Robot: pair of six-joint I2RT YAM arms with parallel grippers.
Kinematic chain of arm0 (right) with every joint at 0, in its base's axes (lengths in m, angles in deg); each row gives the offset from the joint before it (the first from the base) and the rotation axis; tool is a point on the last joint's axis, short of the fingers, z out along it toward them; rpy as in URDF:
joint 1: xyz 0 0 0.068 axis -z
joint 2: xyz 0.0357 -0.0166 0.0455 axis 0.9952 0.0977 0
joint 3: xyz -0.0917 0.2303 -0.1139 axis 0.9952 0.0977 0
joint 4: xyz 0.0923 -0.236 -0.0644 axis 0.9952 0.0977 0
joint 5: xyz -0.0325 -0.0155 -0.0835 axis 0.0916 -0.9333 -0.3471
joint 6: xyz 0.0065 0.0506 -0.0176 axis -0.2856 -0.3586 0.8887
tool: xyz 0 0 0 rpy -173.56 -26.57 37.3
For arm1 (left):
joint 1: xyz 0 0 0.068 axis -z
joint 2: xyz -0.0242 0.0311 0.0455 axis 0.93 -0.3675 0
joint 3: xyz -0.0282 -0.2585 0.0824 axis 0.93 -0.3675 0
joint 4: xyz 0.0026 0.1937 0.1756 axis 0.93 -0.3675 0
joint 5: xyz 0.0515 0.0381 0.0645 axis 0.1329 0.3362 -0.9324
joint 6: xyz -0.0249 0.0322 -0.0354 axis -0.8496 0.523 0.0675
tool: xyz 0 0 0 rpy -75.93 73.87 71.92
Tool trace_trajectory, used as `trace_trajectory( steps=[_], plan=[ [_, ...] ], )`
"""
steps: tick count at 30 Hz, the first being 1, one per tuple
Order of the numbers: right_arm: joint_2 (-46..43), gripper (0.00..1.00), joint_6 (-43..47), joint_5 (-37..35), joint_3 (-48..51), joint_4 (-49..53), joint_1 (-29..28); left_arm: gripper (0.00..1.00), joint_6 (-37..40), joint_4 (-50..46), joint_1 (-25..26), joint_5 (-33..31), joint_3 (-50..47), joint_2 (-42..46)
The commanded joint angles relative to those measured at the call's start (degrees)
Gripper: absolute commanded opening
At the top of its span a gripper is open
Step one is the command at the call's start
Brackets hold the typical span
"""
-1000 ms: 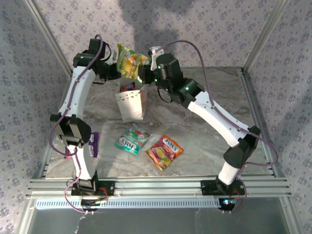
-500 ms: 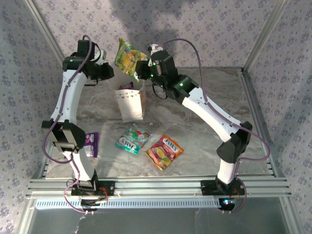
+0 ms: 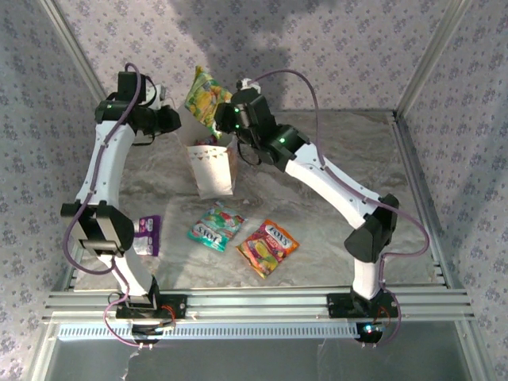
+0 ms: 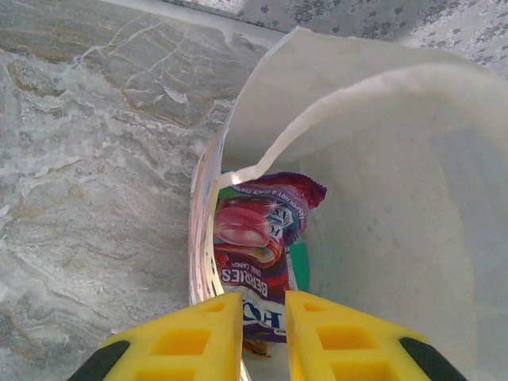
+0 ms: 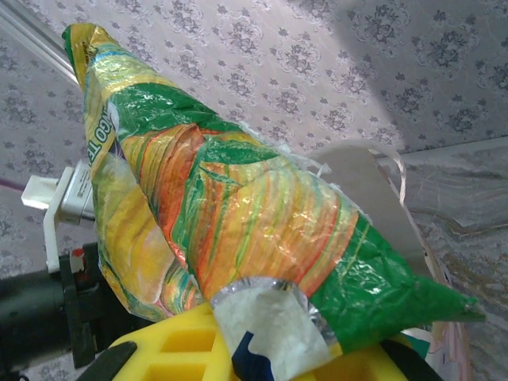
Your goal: Place the snacks into the paper bag
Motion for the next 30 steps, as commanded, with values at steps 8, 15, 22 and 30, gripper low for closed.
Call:
trace_trajectory(
  steps=[8, 15, 22, 30],
  plan=[
    [4.4, 0.17, -6.2, -5.0, -7.6, 0.3, -0.1, 0.23, 0.3, 1.9, -1.3, 2.3, -3.2, 4.4],
    [7.5, 0.18, -4.9, -6.5, -11.4, 0.5, -1.4, 0.23, 0.3, 2.3, -2.0, 2.4, -4.0, 5.2],
    [10.7, 0.19, 2.7, -12.9, -16.0, 2.2, -4.3, 0.22, 0.3, 2.5, -2.1, 2.5, -4.1, 4.8],
    [15.5, 0.20, 9.1, -20.5, -23.5, 7.0, -5.7, 0.21, -0.1, 2.7, -2.2, 2.8, -4.4, 4.4]
  ],
)
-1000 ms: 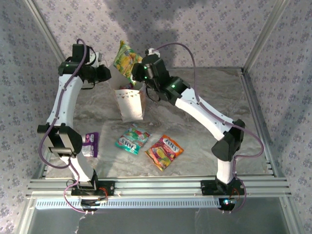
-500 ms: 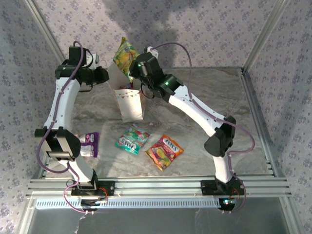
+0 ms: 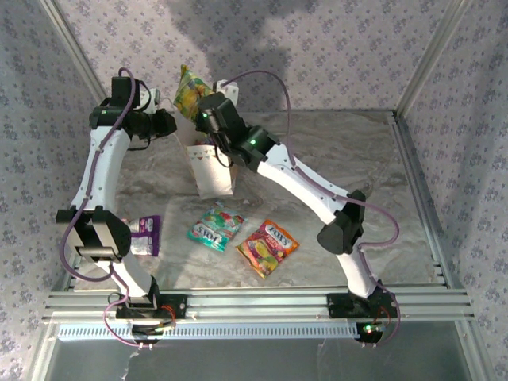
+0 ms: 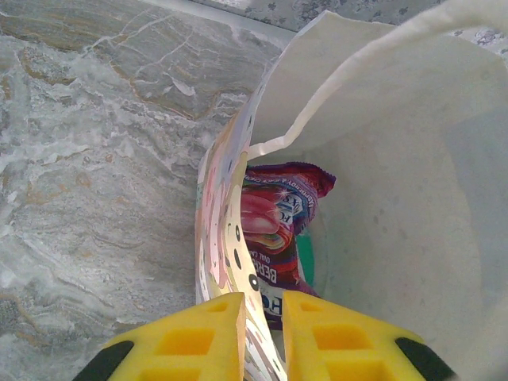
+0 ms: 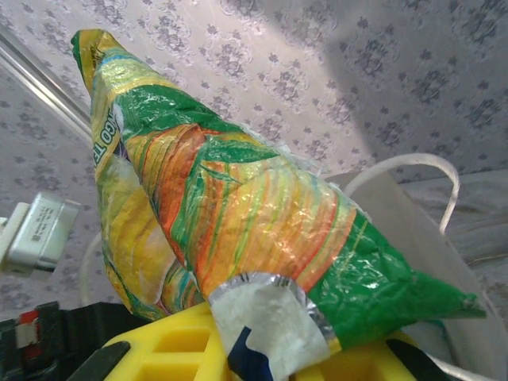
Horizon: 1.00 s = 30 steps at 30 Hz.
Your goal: Place the snacks into the paper bag
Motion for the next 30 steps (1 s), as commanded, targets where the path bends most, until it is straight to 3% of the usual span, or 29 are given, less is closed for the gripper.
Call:
trace_trajectory(
  steps=[1, 6, 13, 30],
  plan=[
    [2.5, 0.20, 5.6, -7.0, -6.2, 2.3, -0.6, 0.20, -0.2, 1.2, -0.3, 1.3, -0.1, 1.4],
    [6.8, 0.22, 9.2, -12.1, -13.3, 6.8, -1.9, 0.19, -0.4, 1.0, -0.2, 1.3, 0.4, 1.1],
    [7.7, 0.23, 8.5, -16.4, -14.0, 9.1, -1.8, 0.19, -0.4, 0.5, -0.3, 1.0, 1.0, 0.8],
    [5.9, 0.23, 6.6, -12.6, -12.3, 15.1, 0.6, 0.19, -0.4, -0.2, -0.4, 1.0, 1.4, 0.4]
  ],
)
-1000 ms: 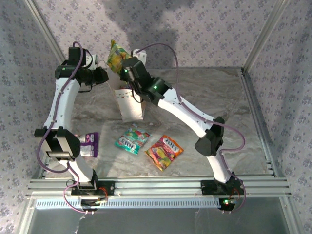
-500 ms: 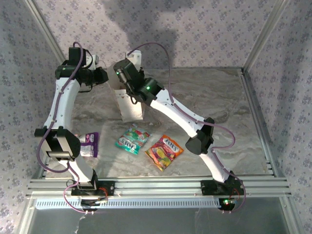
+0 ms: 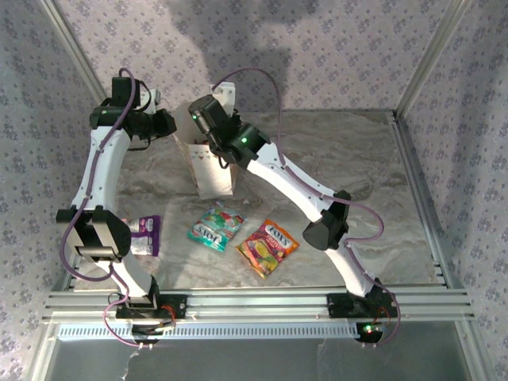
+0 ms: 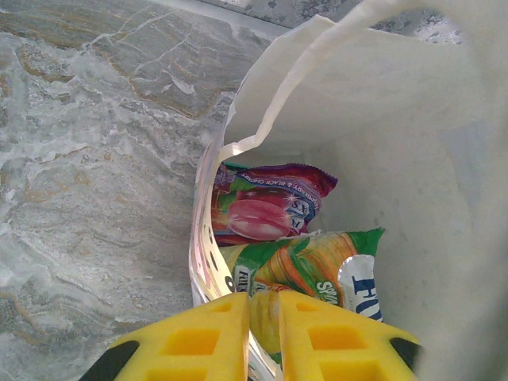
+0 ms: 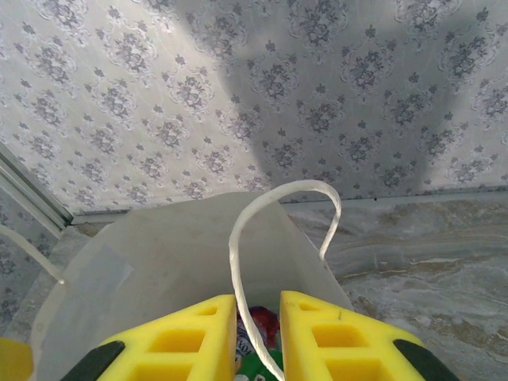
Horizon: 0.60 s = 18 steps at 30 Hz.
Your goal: Place the snacks into the paper bag
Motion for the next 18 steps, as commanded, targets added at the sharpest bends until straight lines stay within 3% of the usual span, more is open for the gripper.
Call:
trace_trajectory(
  steps=[1, 9, 18],
  plan=[
    [-2.0, 0.23, -0.8, 1.4, 0.3, 2.5, 1.2, 0.19, -0.2, -0.3, -0.4, 0.9, 1.6, 0.4],
    [-8.9, 0.26, 0.0, 7.0, 9.2, 3.5, 3.1, 0.23, 0.6, -1.9, -0.4, 0.7, 3.4, 0.0],
    [-23.6, 0.43, 0.8, 13.6, 28.6, -0.2, 6.0, 0.33, -0.1, -3.9, -0.4, 0.5, 5.3, -1.4]
  ],
)
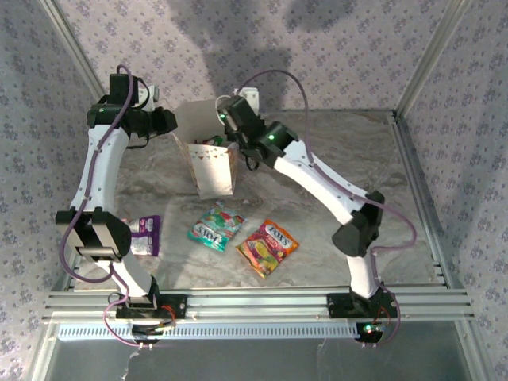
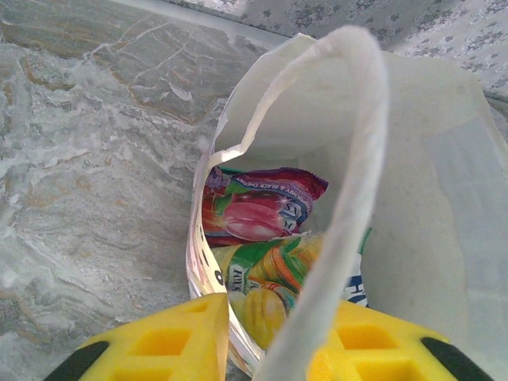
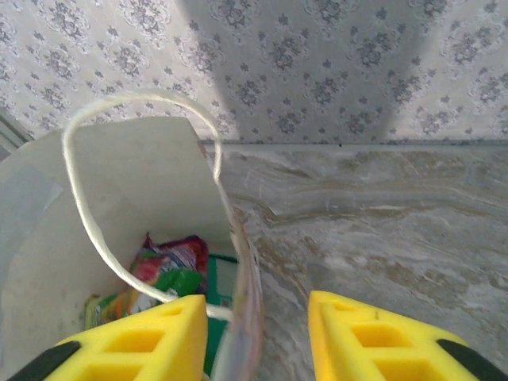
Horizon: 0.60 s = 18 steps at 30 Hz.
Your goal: Place the snacks into the paper bag
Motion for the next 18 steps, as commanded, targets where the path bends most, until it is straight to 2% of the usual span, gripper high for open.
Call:
trace_trajectory(
  steps=[1, 6, 13, 15, 18],
  plan=[
    [-7.4, 0.46, 0.3, 4.2, 6.5, -2.3, 1.7, 0.35, -0.4, -2.2, -0.4, 0.0, 2.6, -1.2],
    [-15.1, 0.55, 0.0, 8.9, 16.2, -3.4, 4.5, 0.40, -1.1, -3.6, -0.2, -1.8, 3.3, -1.3],
    [-24.2, 0.62, -2.6, 15.3, 28.8, -2.6, 8.8, 0.41, -1.6, -5.8, 0.5, -3.2, 5.8, -2.4],
    [-26.5, 0.68, -3.3, 17.2, 32.7, -2.5, 10.3, 0.41, -1.7, -6.3, 0.9, -3.7, 6.2, -2.8],
    [-29.6, 0.71, -4.4, 19.0, 38.4, -2.6, 12.6, 0.41, -1.3, -7.5, 2.3, -6.1, 6.9, -3.5]
  ],
)
